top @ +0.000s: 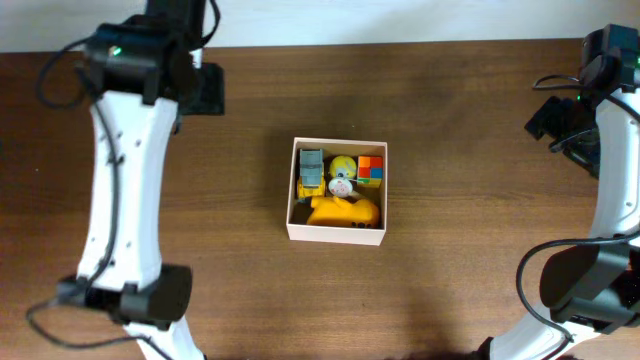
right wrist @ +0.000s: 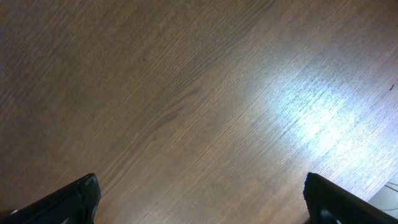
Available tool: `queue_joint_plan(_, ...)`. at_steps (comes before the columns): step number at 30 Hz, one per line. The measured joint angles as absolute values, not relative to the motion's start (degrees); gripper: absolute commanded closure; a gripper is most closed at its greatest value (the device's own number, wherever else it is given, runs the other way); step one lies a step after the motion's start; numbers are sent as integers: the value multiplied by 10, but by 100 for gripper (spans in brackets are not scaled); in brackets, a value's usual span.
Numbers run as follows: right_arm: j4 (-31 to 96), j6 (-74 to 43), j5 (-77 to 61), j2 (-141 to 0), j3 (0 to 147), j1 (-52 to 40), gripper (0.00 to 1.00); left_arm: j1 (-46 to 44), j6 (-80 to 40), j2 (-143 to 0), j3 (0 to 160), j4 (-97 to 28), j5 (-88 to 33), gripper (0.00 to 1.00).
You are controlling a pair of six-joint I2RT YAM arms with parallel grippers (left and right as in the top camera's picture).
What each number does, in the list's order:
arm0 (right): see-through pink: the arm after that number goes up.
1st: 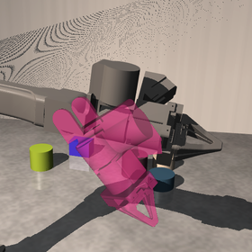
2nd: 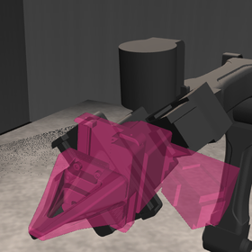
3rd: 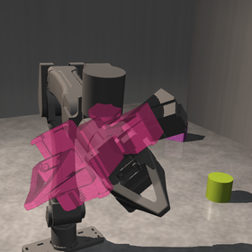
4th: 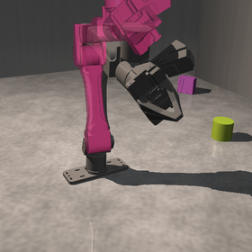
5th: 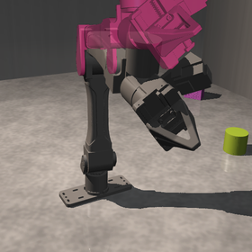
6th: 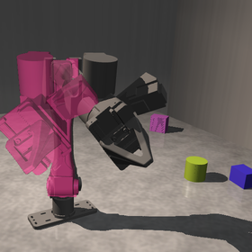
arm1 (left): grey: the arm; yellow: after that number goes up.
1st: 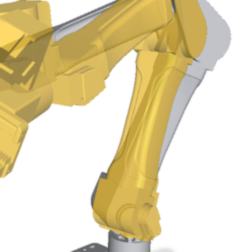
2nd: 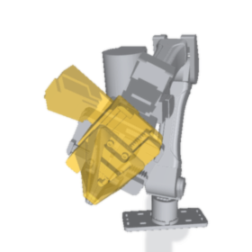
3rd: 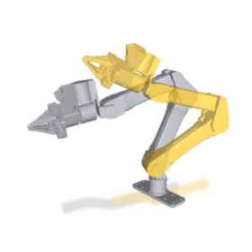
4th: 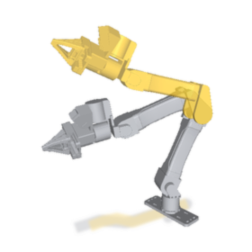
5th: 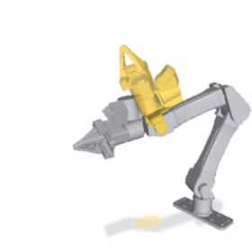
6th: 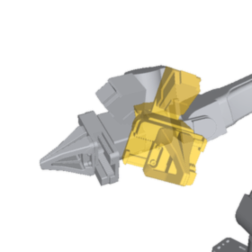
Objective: Pack container
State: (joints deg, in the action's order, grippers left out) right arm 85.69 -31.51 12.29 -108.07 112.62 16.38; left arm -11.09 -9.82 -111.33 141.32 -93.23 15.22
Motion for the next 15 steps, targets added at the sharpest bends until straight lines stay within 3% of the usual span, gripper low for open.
queue_joint_plan(15,857,-315,123,-1081,1126,164,1,-113,-136,-940,1413,-934,235,30)
